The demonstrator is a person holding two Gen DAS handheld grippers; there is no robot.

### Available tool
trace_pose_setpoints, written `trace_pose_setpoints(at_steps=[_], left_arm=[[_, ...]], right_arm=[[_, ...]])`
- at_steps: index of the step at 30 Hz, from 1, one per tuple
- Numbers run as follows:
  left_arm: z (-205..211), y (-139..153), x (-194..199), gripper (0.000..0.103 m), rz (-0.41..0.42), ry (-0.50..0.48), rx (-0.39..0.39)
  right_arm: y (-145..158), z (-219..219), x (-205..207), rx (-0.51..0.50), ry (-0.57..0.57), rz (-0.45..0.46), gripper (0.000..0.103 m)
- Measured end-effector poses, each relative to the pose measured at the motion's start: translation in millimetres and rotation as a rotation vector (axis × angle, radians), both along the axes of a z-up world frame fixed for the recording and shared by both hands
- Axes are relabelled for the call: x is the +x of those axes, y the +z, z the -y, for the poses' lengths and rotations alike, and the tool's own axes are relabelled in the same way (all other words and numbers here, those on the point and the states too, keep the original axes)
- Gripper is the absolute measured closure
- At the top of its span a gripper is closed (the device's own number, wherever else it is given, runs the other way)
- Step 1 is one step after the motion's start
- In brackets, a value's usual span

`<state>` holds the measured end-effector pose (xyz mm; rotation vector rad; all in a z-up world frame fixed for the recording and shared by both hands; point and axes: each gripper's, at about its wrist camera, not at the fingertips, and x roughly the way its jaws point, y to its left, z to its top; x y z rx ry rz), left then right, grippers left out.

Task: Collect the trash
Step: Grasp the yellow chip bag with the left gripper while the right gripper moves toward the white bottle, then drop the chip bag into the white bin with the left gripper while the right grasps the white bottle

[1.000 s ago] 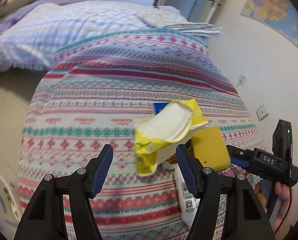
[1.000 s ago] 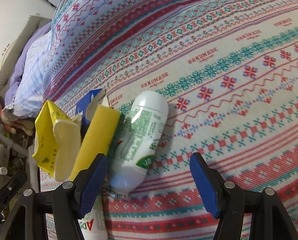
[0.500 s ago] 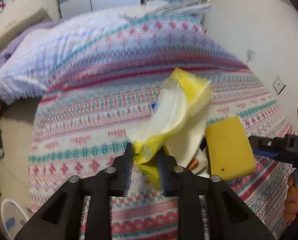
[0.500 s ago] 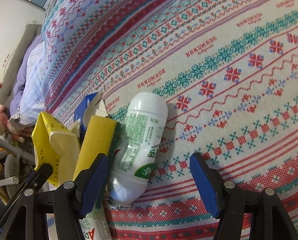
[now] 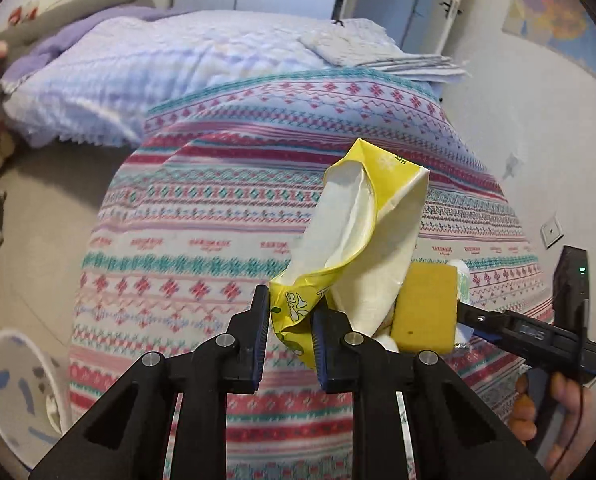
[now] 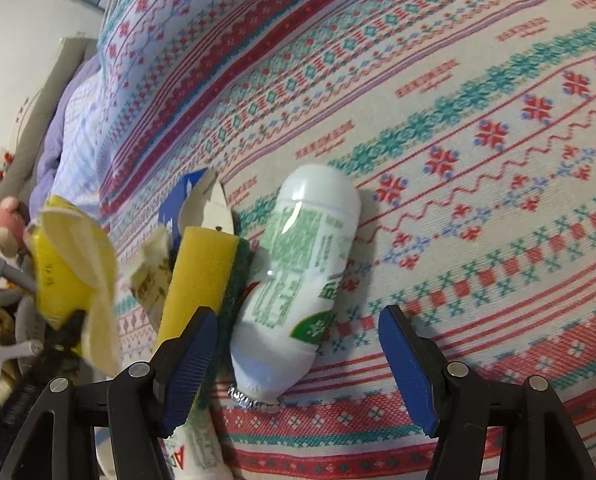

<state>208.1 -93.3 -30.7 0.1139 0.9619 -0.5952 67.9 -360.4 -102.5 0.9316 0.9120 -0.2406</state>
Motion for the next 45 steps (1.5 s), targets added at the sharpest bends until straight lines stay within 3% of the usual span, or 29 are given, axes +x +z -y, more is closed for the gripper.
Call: trace_pose_setpoints(at_steps=[2,3,4,6,20,30,34,38,45], left_arm=[[-10.0,-1.2,-2.3,0.082,-0.021,0.011,-0.012],[-13.9,-1.4,-3.0,0.082,-0.03,0.017,-0.018],[-20.3,-1.2,-4.1,0.082,-0.041,0.026,-0.028],[-29.3,1.2,-5.7,0.082,-0.045,0.033,-0.034],[-80.8,6.1,4.7,0.082,-0.074,0.12,-0.069],[-128.9,6.5,13.1,0.082,-0.1,0.211,-0.087],[-168.4,5.1,18.8,0.082,-0.119,0.274,-0.101],[-234.0,3.6,26.2,0.082,-0.132,0.392,-0.127],[-336.7,-25.7,30.2,0.082,-0.226,0.592,-0.126]], right_arm=[[-1.9,-3.3,3.2,-0.015,0.009,-0.003,0.035],[-2.9,-4.4,4.5,-0.024,0.009,-0.004,0.041],[-3.9,-4.9,6.2,-0.031,0.011,-0.005,0.055],[-6.5,-6.2,8.3,-0.034,0.023,-0.011,0.058],[32.2,4.1,-29.1,-0.087,-0.081,0.066,0.063],[45.6,-19.7,-31.0,-0.071,-0.048,0.145,0.063],[52.5,-31.3,-27.7,-0.09,-0.022,0.177,0.063],[57.5,-44.7,-24.5,-0.097,0.014,0.198,0.063],[63.2,-68.2,-16.6,-0.1,0.087,0.225,0.063]])
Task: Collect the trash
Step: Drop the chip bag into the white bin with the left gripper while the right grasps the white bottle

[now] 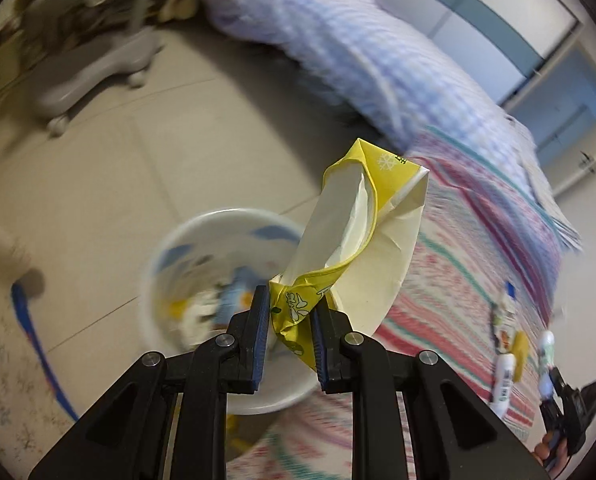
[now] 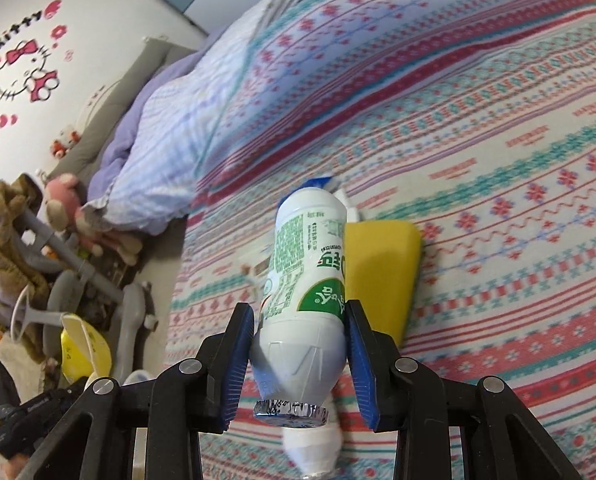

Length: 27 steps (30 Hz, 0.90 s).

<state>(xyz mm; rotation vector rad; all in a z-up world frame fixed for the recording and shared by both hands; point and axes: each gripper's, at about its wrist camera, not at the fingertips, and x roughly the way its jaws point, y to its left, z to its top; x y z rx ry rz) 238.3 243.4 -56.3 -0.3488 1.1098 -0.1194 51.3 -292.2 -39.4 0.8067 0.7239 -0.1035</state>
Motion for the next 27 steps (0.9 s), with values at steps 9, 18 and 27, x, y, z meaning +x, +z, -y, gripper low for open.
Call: trace_pose_setpoints(at_steps=[9,18,27], left_arm=[[-20.2,-22.3,-3.1,0.081,-0.073,0.011,0.039],[-37.6,-50.1,6.1,0.07,-0.206,0.081,0.022],[-53.6,-26.9,1.8,0.07,-0.127,0.17,-0.043]], right_arm=[[-3.0,-43.1,18.0,0.008,0.096,0.01,0.063],[-4.5,-116.5,35.1,-0.033,0.246,0.021,0.063],[-27.7,-180.7,59.4,-0.089,0.371,-0.03,0.063]])
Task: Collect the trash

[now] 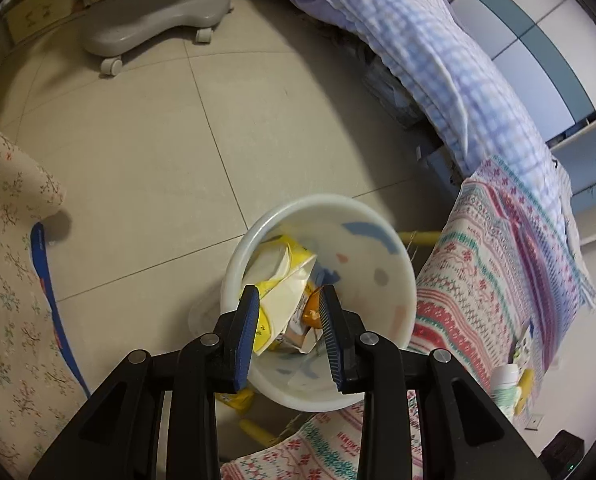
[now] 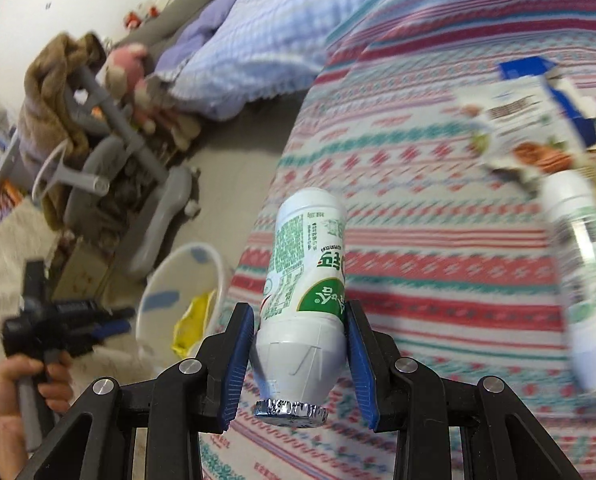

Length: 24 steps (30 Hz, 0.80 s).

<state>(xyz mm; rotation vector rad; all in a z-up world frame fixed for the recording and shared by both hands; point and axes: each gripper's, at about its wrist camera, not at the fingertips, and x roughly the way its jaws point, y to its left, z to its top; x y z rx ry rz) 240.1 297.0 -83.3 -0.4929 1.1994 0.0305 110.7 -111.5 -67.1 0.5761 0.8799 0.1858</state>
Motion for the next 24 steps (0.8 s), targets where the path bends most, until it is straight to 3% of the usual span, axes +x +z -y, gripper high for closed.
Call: trace_pose_setpoints(at_steps=[10,18,20,21,24], left_arm=[[4.5,9.6,4.3,0.07,0.031,-0.013,-0.016],[5.0,13.6,7.3,0.07,0.044,-0.012,-0.002],[6.4,13.3,8.3,0.07,0.044,-0.02,-0.003],[7.5,13.7,8.5,0.07,0.045,-0.02,-0.002],[13.2,16.5,8.7,0.07,0.055,-0.036,-0.006]], right_arm=[[-13.4,-94.9,37.3,0.012,0.149,-0.008,0.063],[-23.5,-153.8,76.4,0.005,0.184,-0.024,0.062],[-23.7,-166.0,86.5,-0.013,0.172,-0.01,0.057],[-28.1,-172.7,91.8,-0.038,0.183,-0.026,0.046],[-43.8,-182.1,92.3,-0.085,0.218,-0.078,0.044]])
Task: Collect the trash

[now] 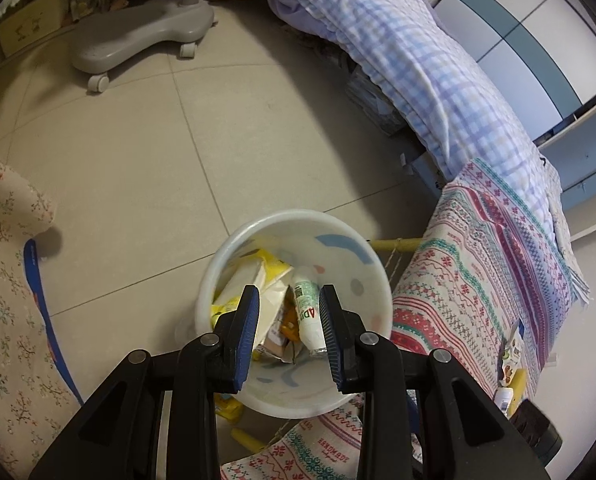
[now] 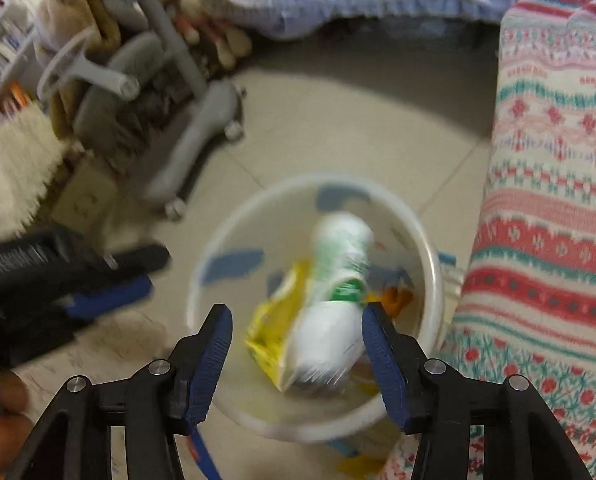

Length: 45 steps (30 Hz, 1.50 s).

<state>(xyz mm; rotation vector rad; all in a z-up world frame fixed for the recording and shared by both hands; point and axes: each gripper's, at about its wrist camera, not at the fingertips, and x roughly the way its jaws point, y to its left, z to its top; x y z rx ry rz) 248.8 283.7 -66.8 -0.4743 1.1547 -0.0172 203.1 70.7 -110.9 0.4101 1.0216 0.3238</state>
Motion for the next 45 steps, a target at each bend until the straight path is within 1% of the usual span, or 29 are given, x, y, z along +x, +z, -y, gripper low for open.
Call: trace_pose_setpoints(at_steps=[3,6,8,14,18,21,23,24,25,27,29,31,33,36,38,40,45], left_arm=[[12.0,3.6,-0.1,0.07,0.012,-0.031,0.01],[25.1,4.6,0.9,0.07,0.011,-0.061,0.014],[36.2,5.7,1.0,0.07,0.009,-0.082,0.014],[81.3,13.0,-0.4,0.07,0.023,-0.165,0.034],[118.3,17.9,-1.9,0.07,0.037,-0.235,0.042],[151.2,21.0,-3.6,0.069,0.047,-0.294,0.051],[175.8,22.9,-5.3,0.06,0.053,-0.339,0.046],[186.2,23.4,-6.4,0.053,0.057,-0.357,0.041],[197.9,24.1,-8.0,0.051,0.061,-0.374,0.039],[224.5,26.6,-11.7,0.051,0.073,-0.41,0.053],[251.8,29.0,-14.9,0.05,0.092,-0.453,0.065],[276.5,29.0,-17.2,0.05,0.101,-0.489,0.063],[306.3,27.5,-18.5,0.05,0.108,-0.538,0.049],[347.9,23.2,-20.2,0.049,0.126,-0.618,0.031],[375.0,19.2,-20.5,0.048,0.149,-0.667,0.053],[392.3,13.6,-19.2,0.045,0.167,-0.691,0.079],[419.5,-4.1,-11.7,0.044,0.187,-0.721,0.116]], right_arm=[[-6.5,11.8,-16.5,-0.002,0.006,-0.003,0.044],[-4.3,34.2,-33.6,0.016,-0.008,-0.007,0.044],[3.1,54.3,-46.5,0.028,-0.018,0.0,0.044],[27.6,107.8,-70.4,-0.005,-0.054,0.016,0.044],[37.7,151.0,-88.3,-0.017,-0.108,-0.002,0.044],[47.9,189.2,-98.6,-0.018,-0.165,-0.018,0.044],[56.9,217.1,-107.6,-0.03,-0.211,-0.007,0.044],[60.9,231.4,-112.2,-0.035,-0.237,0.002,0.044],[64.2,248.5,-117.1,-0.036,-0.273,0.011,0.044],[65.9,280.5,-126.5,-0.026,-0.354,0.027,0.044],[60.9,312.3,-137.0,-0.006,-0.45,0.027,0.044],[51.1,342.8,-146.1,0.027,-0.539,-0.006,0.044],[45.2,361.8,-148.4,0.055,-0.575,-0.038,0.044],[42.9,374.5,-149.2,0.078,-0.581,-0.052,0.044],[40.5,377.4,-149.1,0.089,-0.574,-0.059,0.044],[38.1,377.7,-149.1,0.106,-0.559,-0.068,0.044],[30.9,375.4,-151.8,0.083,-0.532,-0.087,0.044]])
